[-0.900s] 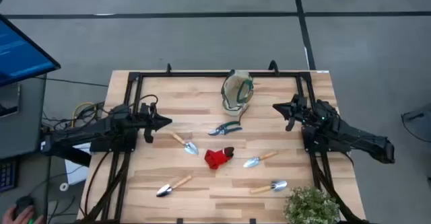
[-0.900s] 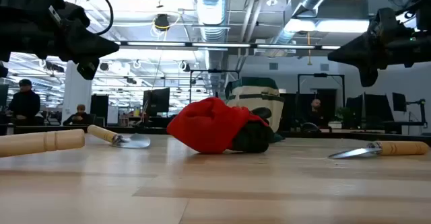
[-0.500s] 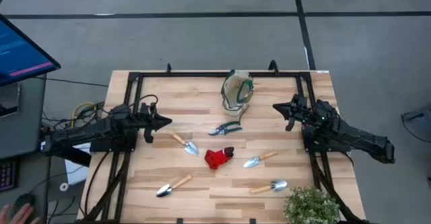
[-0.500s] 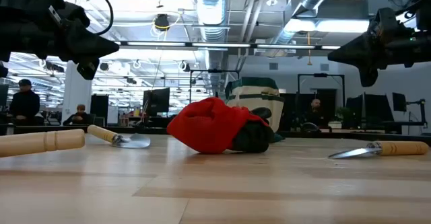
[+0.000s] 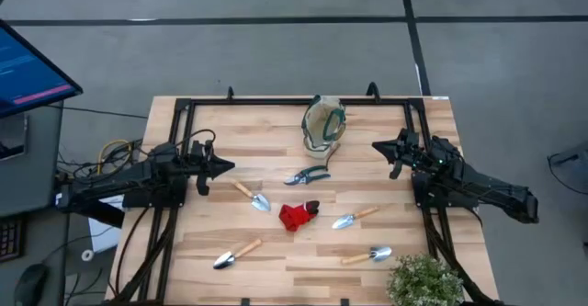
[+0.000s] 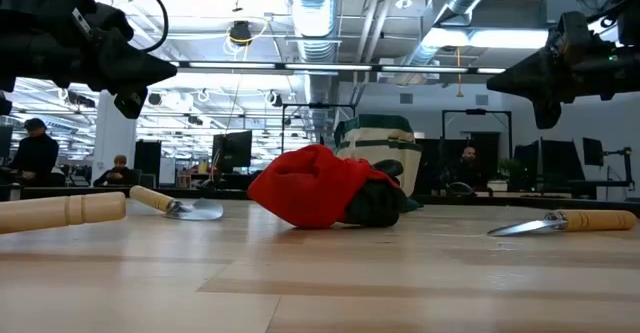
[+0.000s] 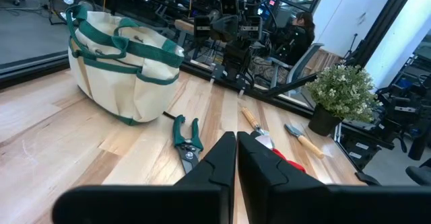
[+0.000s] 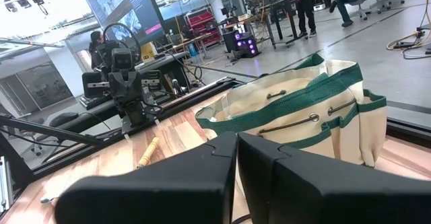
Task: Pick & Place Garden tools in Gardening bag
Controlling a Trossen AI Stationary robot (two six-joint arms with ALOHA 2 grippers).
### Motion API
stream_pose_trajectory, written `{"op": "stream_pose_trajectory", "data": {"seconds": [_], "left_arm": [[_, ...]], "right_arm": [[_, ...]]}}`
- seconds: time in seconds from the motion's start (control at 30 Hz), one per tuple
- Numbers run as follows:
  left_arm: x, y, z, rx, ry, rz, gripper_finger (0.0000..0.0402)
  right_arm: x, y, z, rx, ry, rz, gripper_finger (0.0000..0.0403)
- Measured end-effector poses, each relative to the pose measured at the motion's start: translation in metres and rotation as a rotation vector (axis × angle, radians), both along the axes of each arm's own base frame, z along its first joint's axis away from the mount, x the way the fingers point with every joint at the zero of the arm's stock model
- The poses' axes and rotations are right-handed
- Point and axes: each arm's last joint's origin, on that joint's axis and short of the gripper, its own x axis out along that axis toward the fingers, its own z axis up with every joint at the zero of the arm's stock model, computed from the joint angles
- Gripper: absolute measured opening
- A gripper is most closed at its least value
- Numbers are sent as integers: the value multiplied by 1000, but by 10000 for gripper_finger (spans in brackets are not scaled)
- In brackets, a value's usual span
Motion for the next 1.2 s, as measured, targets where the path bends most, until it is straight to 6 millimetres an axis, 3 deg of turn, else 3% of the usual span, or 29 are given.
{"op": "stream_pose_trajectory", "data": {"seconds": [0.87,1.07,1.2], "left_arm": [[0,0,0,0,0,0,14],[0,0,0,0,-1,0,14],[0,0,1,2,-7,-1,14]], "right_arm": [[0,0,0,-1,1,0,10],[-1,-2,0,-167,68,-23,10],[-1,-2,0,-390,161,-28,10]]}}
